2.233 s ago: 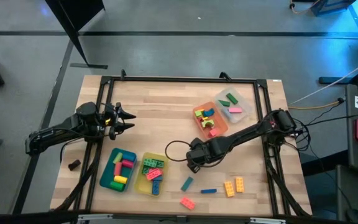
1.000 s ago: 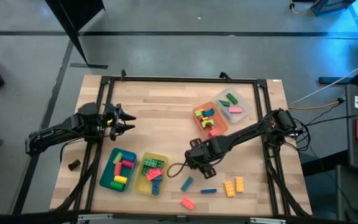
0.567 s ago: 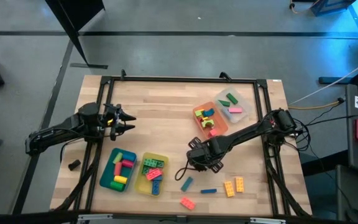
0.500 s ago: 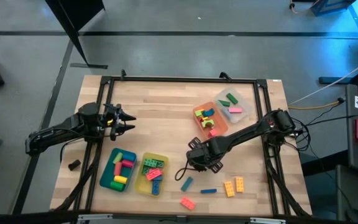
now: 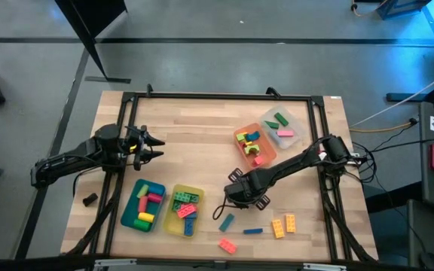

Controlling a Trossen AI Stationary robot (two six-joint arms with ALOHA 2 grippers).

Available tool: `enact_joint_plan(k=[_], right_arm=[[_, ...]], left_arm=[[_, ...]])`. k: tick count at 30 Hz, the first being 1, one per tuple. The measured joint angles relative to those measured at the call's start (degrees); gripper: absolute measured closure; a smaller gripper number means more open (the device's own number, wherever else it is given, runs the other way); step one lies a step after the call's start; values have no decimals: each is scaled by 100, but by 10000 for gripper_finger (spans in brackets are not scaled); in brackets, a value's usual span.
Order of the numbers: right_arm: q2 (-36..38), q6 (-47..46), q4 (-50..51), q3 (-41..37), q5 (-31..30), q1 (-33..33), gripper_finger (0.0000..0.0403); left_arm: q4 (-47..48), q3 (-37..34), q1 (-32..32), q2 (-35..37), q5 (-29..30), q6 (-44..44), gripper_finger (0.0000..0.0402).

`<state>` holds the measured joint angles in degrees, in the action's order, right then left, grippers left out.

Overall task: Sort blocks by size
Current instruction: Put the yellow rectangle block into the transparent bin

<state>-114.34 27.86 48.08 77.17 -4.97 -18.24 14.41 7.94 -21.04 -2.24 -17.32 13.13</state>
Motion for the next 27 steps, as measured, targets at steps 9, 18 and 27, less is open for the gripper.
enact_joint_plan(k=[9, 18, 27], right_arm=[[-4, -20, -5, 0, 4, 0, 300], [-11, -339, 158, 393, 2, -9, 297], [-11, -357, 1193, 1495, -553, -2, 291]], left_arm=[[0, 0, 2, 0, 2, 66, 196], [0, 0, 0, 0, 2, 83, 196], [0, 0, 0, 0, 2, 146, 196]])
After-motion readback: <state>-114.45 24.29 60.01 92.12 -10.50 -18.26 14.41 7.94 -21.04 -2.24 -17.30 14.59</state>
